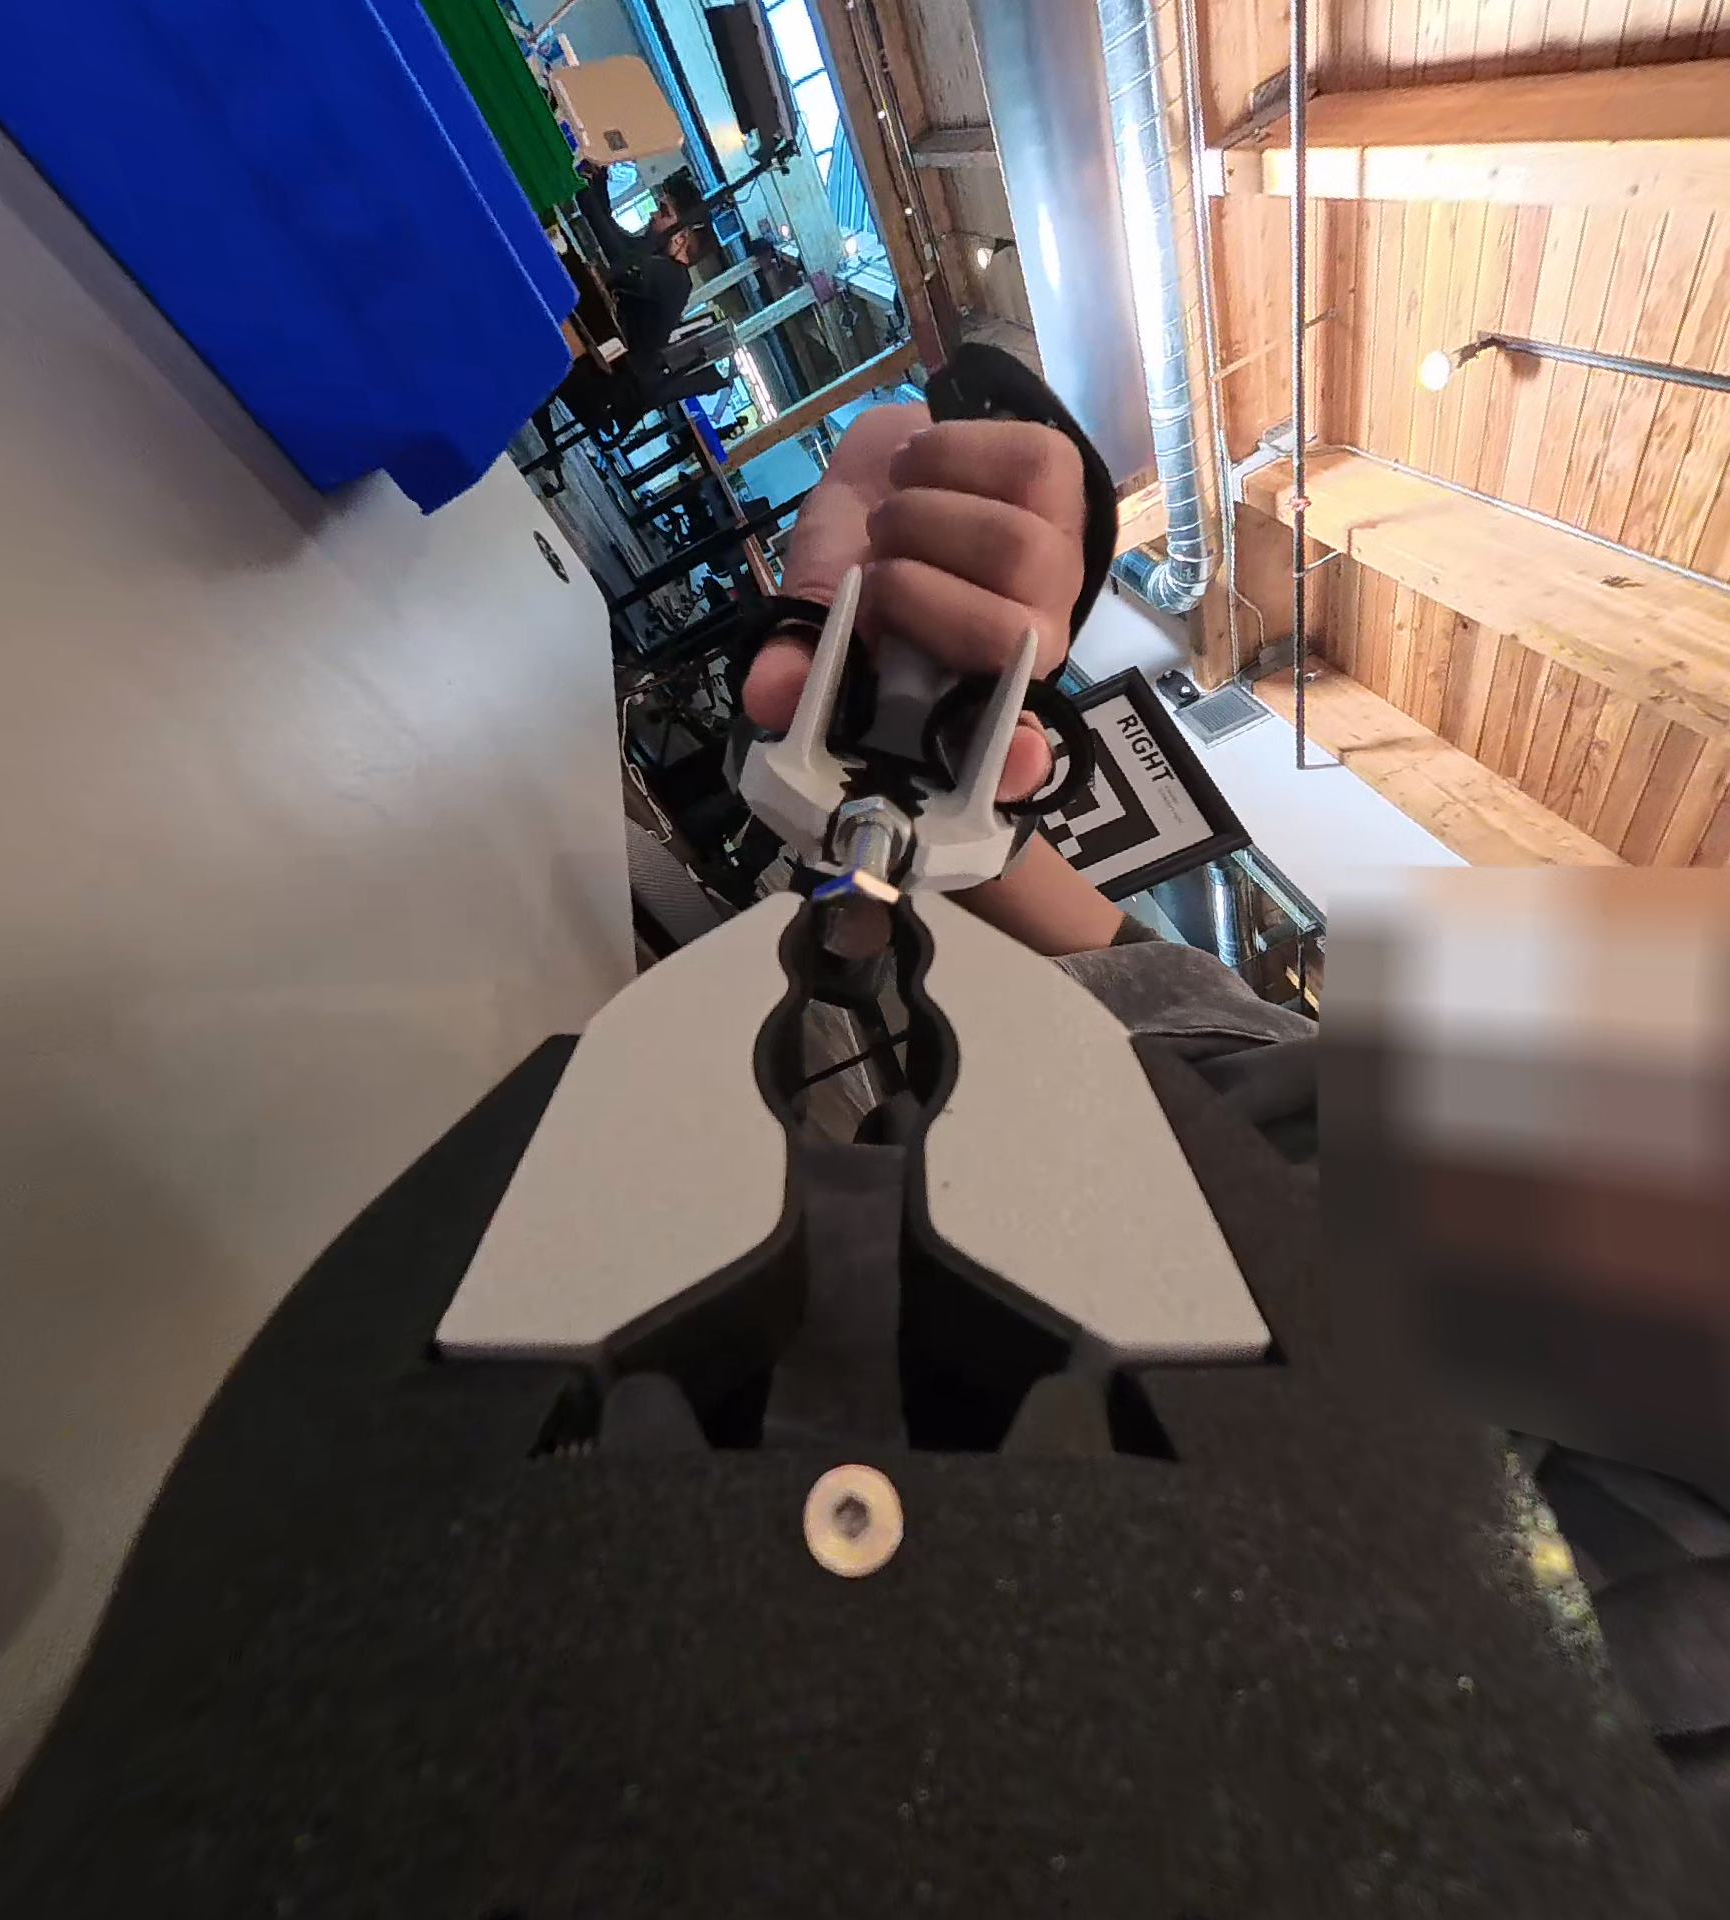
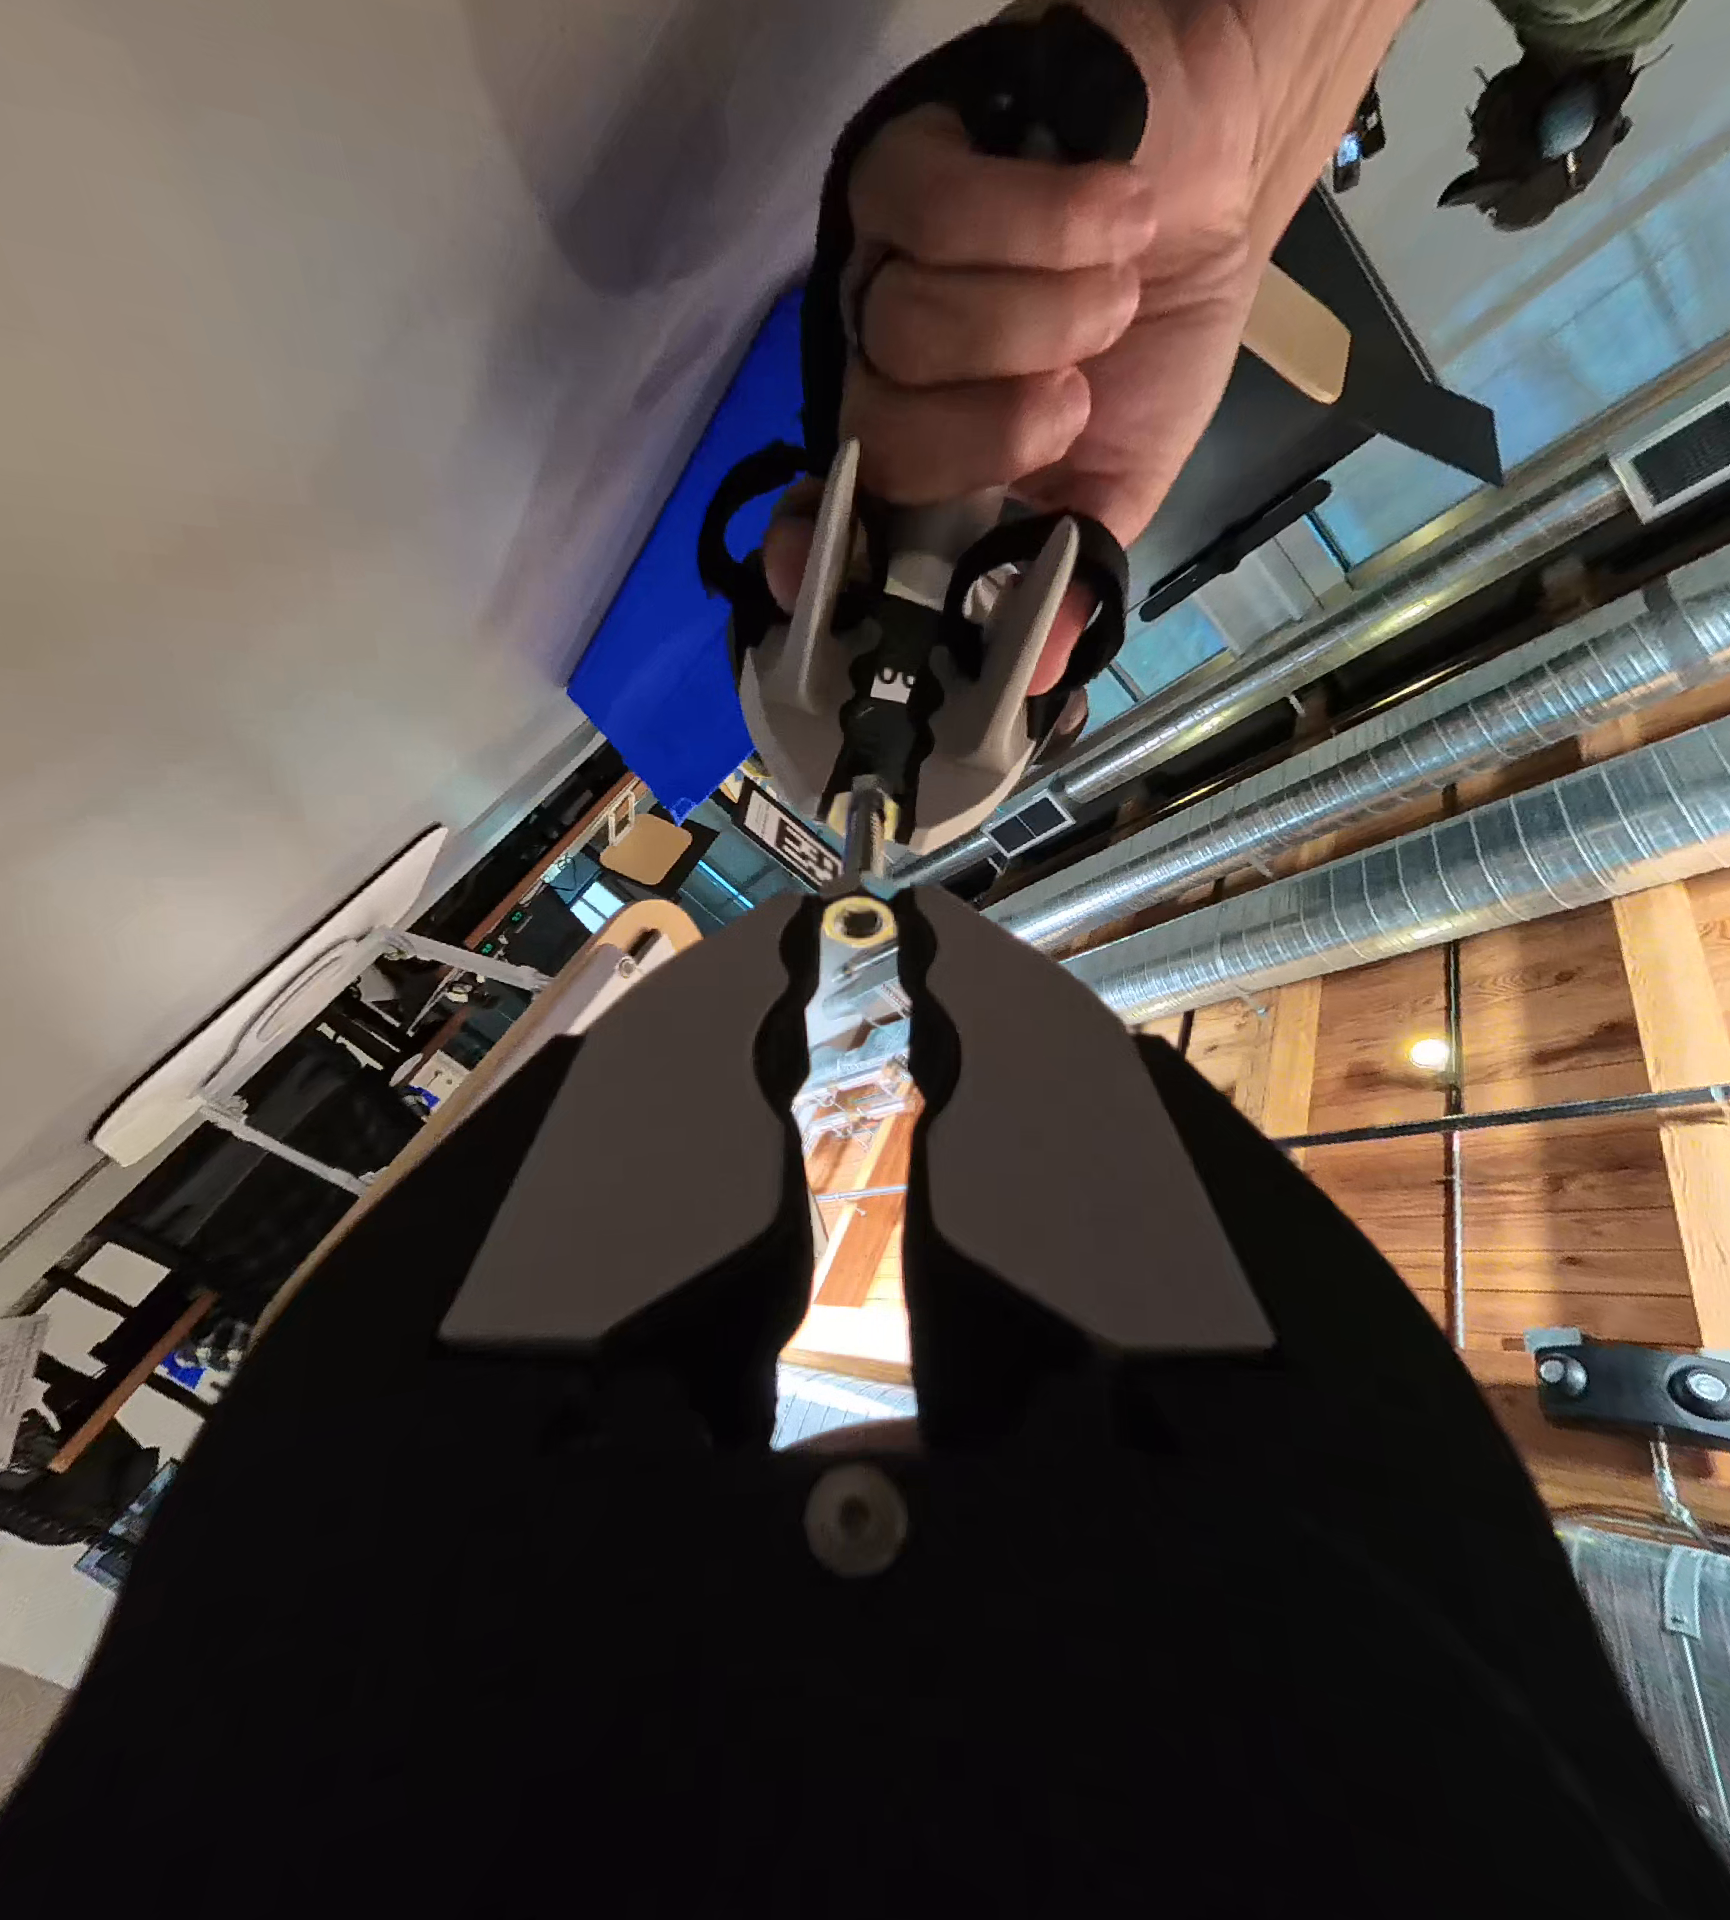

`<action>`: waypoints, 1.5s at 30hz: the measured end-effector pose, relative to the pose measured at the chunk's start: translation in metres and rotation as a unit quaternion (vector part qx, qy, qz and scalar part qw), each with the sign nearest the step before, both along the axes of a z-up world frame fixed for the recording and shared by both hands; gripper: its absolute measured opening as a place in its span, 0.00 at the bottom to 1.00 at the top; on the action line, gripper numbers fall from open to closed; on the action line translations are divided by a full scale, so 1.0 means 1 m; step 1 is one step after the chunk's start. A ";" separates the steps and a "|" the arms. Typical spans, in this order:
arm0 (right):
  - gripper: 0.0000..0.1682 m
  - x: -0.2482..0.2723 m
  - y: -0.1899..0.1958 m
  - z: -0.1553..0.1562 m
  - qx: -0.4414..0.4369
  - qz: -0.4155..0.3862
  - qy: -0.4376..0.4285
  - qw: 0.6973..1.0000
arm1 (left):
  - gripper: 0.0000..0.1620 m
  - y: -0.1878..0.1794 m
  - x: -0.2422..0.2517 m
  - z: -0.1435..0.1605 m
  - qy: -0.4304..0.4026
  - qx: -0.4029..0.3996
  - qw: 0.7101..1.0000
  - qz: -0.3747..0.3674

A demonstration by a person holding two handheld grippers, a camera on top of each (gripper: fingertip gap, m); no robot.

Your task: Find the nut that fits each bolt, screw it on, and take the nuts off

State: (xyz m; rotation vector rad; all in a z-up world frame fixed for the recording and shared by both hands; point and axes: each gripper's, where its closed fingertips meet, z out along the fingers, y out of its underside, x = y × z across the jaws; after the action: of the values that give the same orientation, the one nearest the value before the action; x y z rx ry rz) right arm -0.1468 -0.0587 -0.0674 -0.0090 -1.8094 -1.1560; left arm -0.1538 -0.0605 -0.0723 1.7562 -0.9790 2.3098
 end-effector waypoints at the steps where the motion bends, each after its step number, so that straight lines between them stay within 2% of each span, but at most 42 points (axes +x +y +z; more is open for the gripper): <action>1: 0.09 0.001 0.001 -0.001 -0.005 -0.003 0.002 1.000 | 0.08 0.001 0.001 -0.001 0.001 0.007 1.000 0.004; 4: 0.11 0.003 0.003 0.004 -0.090 -0.023 0.102 0.991 | 0.08 0.002 0.003 0.004 -0.013 0.065 0.997 0.024; 7: 0.19 0.004 0.000 0.013 -0.233 -0.044 0.234 0.943 | 0.09 0.005 0.000 0.010 -0.029 0.115 0.992 0.040; 9: 0.25 0.007 0.001 0.019 -0.327 -0.064 0.322 0.886 | 0.09 0.007 -0.002 0.008 -0.032 0.149 0.987 0.052; 11: 0.24 0.011 0.003 0.016 -0.447 -0.089 0.396 0.797 | 0.09 0.012 -0.003 0.004 -0.031 0.194 0.978 0.071; 12: 0.24 0.011 0.002 0.011 -0.525 -0.101 0.428 0.729 | 0.09 0.014 -0.004 0.004 -0.037 0.221 0.971 0.084; 13: 0.25 0.009 0.001 0.008 -0.605 -0.108 0.458 0.643 | 0.09 0.016 -0.006 0.005 -0.046 0.245 0.964 0.097; 15: 0.24 0.010 0.005 0.008 -0.719 -0.114 0.520 0.448 | 0.09 0.023 -0.007 0.008 -0.052 0.280 0.950 0.127; 16: 0.25 0.010 0.008 0.004 -0.770 -0.132 0.534 0.323 | 0.09 0.026 -0.008 0.009 -0.053 0.295 0.944 0.137; 17: 0.34 0.006 0.007 0.002 -0.818 -0.135 0.525 0.190 | 0.09 0.028 -0.009 0.009 -0.053 0.313 0.937 0.148; 18: 0.33 0.002 0.003 0.005 -0.855 -0.118 0.501 0.068 | 0.09 0.030 -0.010 0.009 -0.053 0.328 0.930 0.157; 19: 0.31 0.001 0.003 0.008 -0.866 -0.099 0.490 -0.033 | 0.09 0.031 -0.010 0.008 -0.052 0.341 0.925 0.159; 20: 0.27 0.001 0.006 0.013 -0.866 -0.068 0.486 -0.101 | 0.09 0.030 -0.010 0.006 -0.050 0.352 0.921 0.159; 21: 0.24 0.002 0.011 0.007 -0.855 -0.072 0.493 -0.145 | 0.09 0.032 -0.010 0.003 -0.046 0.364 0.916 0.164; 22: 0.25 0.002 0.014 0.002 -0.847 -0.077 0.496 -0.175 | 0.09 0.031 -0.009 0.001 -0.044 0.376 0.911 0.164; 24: 0.24 -0.004 0.015 -0.005 -0.846 -0.082 0.481 -0.215 | 0.09 0.030 -0.009 -0.003 -0.042 0.391 0.905 0.162; 26: 0.22 -0.008 0.018 -0.008 -0.845 -0.079 0.474 -0.233 | 0.09 0.027 -0.007 -0.006 -0.036 0.408 0.899 0.156; 29: 0.18 -0.011 0.023 -0.011 -0.841 -0.078 0.477 -0.241 | 0.09 0.024 -0.004 -0.012 -0.024 0.419 0.896 0.144; 32: 0.09 -0.012 0.030 -0.015 -0.837 -0.077 0.489 -0.235 | 0.09 0.025 -0.003 -0.012 -0.019 0.421 0.895 0.148; 38: 0.09 -0.012 0.029 -0.017 -0.840 -0.081 0.488 -0.223 | 0.09 0.025 -0.003 -0.013 -0.019 0.413 0.898 0.150; 42: 0.20 -0.015 0.020 -0.016 -0.849 -0.083 0.466 -0.234 | 0.09 0.025 -0.005 -0.006 -0.034 0.415 0.895 0.160; 45: 0.10 -0.014 0.022 -0.014 -0.847 -0.074 0.469 -0.238 | 0.09 0.027 -0.005 -0.011 -0.022 0.424 0.891 0.160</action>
State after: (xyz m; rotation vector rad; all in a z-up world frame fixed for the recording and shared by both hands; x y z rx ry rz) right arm -0.1603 -0.0364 -0.0810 2.4497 0.0025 -2.5486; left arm -0.1592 -0.0334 -0.0837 2.2817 -2.0859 2.2540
